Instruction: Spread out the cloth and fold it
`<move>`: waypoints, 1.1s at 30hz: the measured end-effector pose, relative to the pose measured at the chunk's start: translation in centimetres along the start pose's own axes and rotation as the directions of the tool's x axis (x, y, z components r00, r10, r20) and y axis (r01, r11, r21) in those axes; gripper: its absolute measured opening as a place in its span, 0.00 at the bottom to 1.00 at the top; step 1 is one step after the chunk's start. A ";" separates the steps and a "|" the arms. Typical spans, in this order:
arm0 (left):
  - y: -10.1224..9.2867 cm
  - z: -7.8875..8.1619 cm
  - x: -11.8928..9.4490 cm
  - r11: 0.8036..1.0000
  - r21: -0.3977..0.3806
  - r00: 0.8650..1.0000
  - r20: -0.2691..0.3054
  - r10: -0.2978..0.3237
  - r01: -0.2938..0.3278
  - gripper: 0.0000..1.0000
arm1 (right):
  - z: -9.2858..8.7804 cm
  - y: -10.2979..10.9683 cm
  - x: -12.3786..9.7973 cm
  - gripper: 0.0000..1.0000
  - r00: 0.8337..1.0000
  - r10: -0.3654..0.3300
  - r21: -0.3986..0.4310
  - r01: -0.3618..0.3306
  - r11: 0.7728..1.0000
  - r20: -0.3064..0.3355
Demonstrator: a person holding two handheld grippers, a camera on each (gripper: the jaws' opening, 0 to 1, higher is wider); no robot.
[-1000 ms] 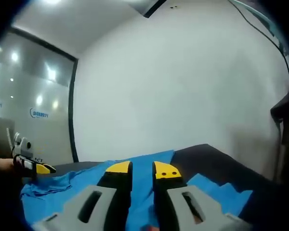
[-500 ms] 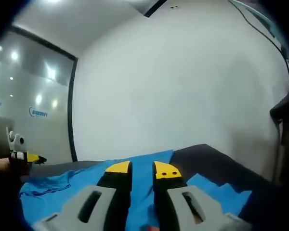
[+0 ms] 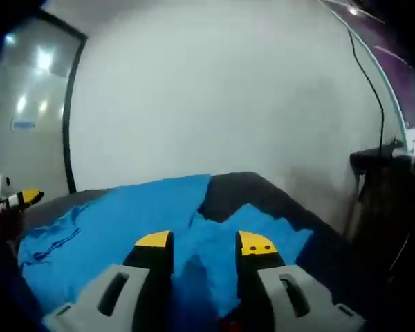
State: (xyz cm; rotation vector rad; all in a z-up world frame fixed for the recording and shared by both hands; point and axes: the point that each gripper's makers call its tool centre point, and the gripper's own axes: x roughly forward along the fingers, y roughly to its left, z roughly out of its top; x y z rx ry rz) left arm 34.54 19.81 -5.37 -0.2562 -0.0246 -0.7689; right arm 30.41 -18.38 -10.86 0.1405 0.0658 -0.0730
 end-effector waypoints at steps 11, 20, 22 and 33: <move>2.4 -0.7 -1.1 0.994 -0.095 0.998 0.026 0.064 -0.061 0.24 | -0.7 -4.7 -0.1 0.42 0.970 -0.244 -0.031 0.244 0.969 0.008; 3.3 -1.5 -1.6 0.990 -0.120 0.997 0.014 0.079 -0.077 0.23 | -1.5 -6.2 0.2 0.35 0.956 -0.288 0.042 0.291 0.956 -0.061; 3.4 -1.6 -1.7 0.988 -0.130 0.997 0.015 0.080 -0.078 0.23 | -2.0 -6.2 0.9 0.35 0.957 -0.270 0.112 0.281 0.953 -0.106; 2.6 -2.1 -1.8 0.994 -0.097 0.999 0.003 0.044 -0.044 0.23 | -2.3 -8.7 1.6 0.26 0.930 -0.350 0.210 0.366 0.907 -0.110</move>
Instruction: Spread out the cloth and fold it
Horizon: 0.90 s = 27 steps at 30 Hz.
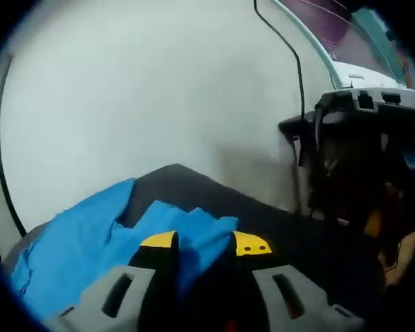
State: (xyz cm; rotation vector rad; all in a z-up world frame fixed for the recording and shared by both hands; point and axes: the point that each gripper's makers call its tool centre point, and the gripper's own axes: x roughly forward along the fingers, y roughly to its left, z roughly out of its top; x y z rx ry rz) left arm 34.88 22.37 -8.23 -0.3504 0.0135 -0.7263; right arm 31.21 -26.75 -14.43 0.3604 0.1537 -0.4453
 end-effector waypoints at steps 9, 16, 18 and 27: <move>-0.4 -0.1 -0.1 1.000 0.021 1.000 0.000 -0.015 0.015 0.23 | 1.7 1.8 0.5 0.00 0.992 0.108 0.047 -0.111 0.993 0.059; -0.2 0.2 -0.2 1.000 0.004 1.000 0.018 -0.014 0.014 0.23 | 3.7 14.6 -6.3 0.00 0.798 0.601 -0.202 -0.581 0.788 0.044; -0.2 0.2 -0.2 1.000 0.006 1.000 0.017 -0.012 0.012 0.23 | 2.3 17.5 -9.0 0.00 0.723 0.690 -0.294 -0.664 0.687 -0.020; -0.2 0.1 -0.2 1.000 0.017 1.000 0.012 -0.004 0.004 0.23 | -10.1 20.4 -13.2 0.04 0.643 0.694 -0.508 -0.737 0.445 -0.325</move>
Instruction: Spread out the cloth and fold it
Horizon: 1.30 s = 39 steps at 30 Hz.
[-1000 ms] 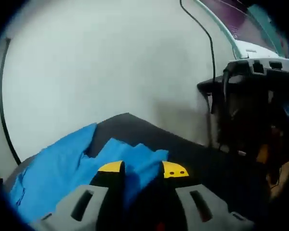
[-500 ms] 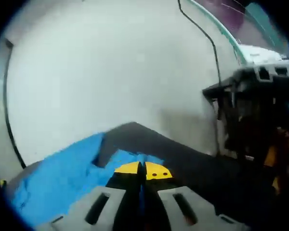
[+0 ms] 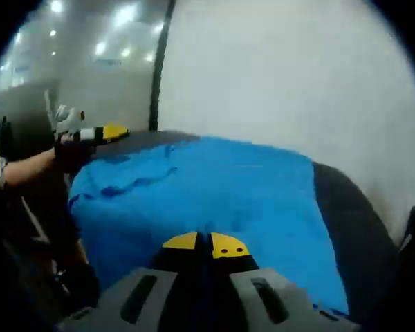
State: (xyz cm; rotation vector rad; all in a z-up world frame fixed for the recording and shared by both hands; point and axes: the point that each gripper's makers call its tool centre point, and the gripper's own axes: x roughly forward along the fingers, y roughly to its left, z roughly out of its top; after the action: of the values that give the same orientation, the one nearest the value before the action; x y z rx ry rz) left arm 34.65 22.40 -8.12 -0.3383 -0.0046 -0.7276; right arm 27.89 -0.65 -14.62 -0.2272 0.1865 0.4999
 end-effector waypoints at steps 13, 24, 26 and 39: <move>-0.1 -0.3 0.3 1.000 0.016 1.000 -0.016 0.002 -0.002 0.23 | 4.3 -4.8 -4.6 0.21 0.994 -0.051 -0.010 0.052 0.999 0.095; -0.1 -0.4 0.3 1.000 0.023 1.000 -0.022 0.005 -0.005 0.23 | -0.7 -1.4 -0.3 0.17 0.993 0.078 -0.029 -0.080 0.996 -0.090; -0.1 -0.5 0.3 1.000 0.026 1.000 -0.024 0.008 -0.007 0.23 | -0.7 -1.7 0.0 0.12 0.996 0.051 -0.019 -0.053 0.998 -0.079; -0.1 -0.6 0.3 0.999 0.041 0.999 -0.028 0.015 -0.014 0.23 | -0.9 1.0 -1.6 0.00 0.976 0.180 -0.078 -0.190 0.979 -0.121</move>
State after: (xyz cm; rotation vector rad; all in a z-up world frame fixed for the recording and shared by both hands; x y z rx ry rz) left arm 34.78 21.93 -8.64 -0.2890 0.0099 -0.7170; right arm 25.94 -0.78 -15.29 -0.3280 0.2979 0.6820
